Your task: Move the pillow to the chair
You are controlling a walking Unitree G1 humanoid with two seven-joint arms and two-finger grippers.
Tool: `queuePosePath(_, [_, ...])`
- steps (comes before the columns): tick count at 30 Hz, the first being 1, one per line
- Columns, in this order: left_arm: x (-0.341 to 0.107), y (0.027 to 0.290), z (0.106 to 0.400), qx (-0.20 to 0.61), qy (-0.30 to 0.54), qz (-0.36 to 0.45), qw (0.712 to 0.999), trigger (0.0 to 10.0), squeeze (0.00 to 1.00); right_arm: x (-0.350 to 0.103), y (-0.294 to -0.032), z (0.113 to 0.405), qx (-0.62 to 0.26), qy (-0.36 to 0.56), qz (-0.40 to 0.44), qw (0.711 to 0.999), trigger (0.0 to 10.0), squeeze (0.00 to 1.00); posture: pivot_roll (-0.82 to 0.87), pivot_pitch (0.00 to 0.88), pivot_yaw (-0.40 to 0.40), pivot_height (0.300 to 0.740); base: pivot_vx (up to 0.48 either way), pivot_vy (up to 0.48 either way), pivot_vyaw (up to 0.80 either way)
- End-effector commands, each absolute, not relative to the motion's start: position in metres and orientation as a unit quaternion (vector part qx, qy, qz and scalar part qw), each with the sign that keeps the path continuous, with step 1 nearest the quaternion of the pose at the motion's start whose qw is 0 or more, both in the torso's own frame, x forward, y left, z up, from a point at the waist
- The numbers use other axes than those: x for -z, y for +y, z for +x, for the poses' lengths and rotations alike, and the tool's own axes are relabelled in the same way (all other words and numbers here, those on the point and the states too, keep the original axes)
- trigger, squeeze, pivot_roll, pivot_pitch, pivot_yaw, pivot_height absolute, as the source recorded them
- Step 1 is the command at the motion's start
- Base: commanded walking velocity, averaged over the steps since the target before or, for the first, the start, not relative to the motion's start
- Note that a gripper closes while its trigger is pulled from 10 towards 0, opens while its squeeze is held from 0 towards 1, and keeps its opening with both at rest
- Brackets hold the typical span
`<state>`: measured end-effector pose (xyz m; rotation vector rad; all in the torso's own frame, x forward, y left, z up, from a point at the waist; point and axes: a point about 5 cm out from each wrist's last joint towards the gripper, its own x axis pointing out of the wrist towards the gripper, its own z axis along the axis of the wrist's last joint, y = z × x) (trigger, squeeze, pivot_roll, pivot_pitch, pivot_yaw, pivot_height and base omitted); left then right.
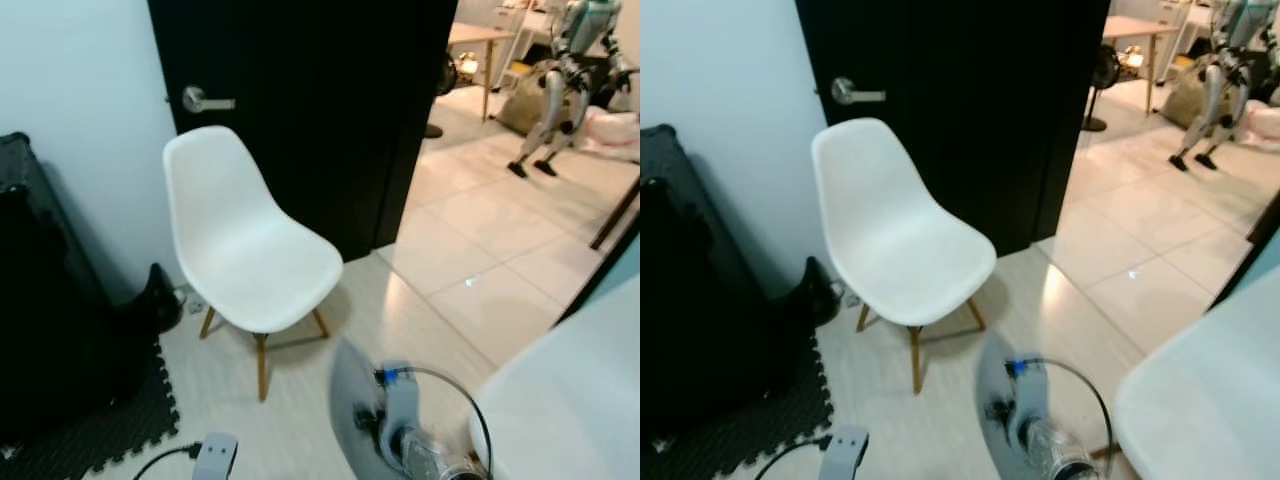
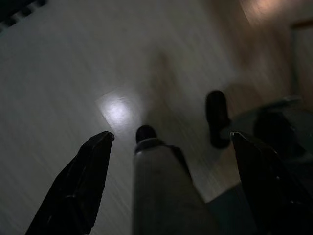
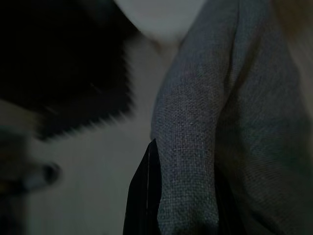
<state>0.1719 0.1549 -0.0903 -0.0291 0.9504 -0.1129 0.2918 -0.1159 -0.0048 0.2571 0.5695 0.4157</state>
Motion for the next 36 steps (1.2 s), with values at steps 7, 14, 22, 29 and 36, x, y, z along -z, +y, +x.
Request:
queuePosePath(7, [0.089, 0.167, 0.172, 0.016, 0.447, -0.032, 0.894, 10.0, 0.0, -0.062, -0.087, 0.339, -0.281, 0.132, 0.129, 0.942, 10.0, 0.0, 0.14, 0.0, -0.065, 0.74, 0.273, 0.0, 0.0])
queuePosePath(14, [0.091, 0.164, 0.169, 0.009, 0.449, -0.043, 0.892, 10.0, 0.0, -0.072, -0.085, 0.344, -0.282, 0.111, 0.126, 0.945, 10.0, 0.0, 0.15, 0.0, -0.072, 0.74, 0.326, 0.0, 0.0])
queuePosePath(22, [0.091, 0.162, 0.167, 0.011, 0.448, -0.045, 0.893, 10.0, 0.0, -0.081, -0.087, 0.35, -0.274, 0.087, 0.155, 0.945, 10.0, 0.0, 0.15, 0.0, -0.068, 0.74, 0.349, 0.0, 0.0])
queuePosePath(29, [0.084, 0.161, 0.182, 0.019, 0.423, -0.046, 0.905, 10.0, 0.0, -0.092, -0.098, 0.36, -0.244, 0.074, 0.163, 0.953, 10.0, 0.0, 0.15, 0.0, -0.068, 0.74, 0.35, 0.0, 0.0])
queuePosePath(36, [0.077, 0.157, 0.195, 0.027, 0.403, -0.047, 0.913, 10.0, 0.0, -0.093, -0.099, 0.361, -0.238, 0.075, 0.173, 0.953, 10.0, 0.0, 0.15, 0.0, -0.068, 0.74, 0.352, 0.0, -0.62])
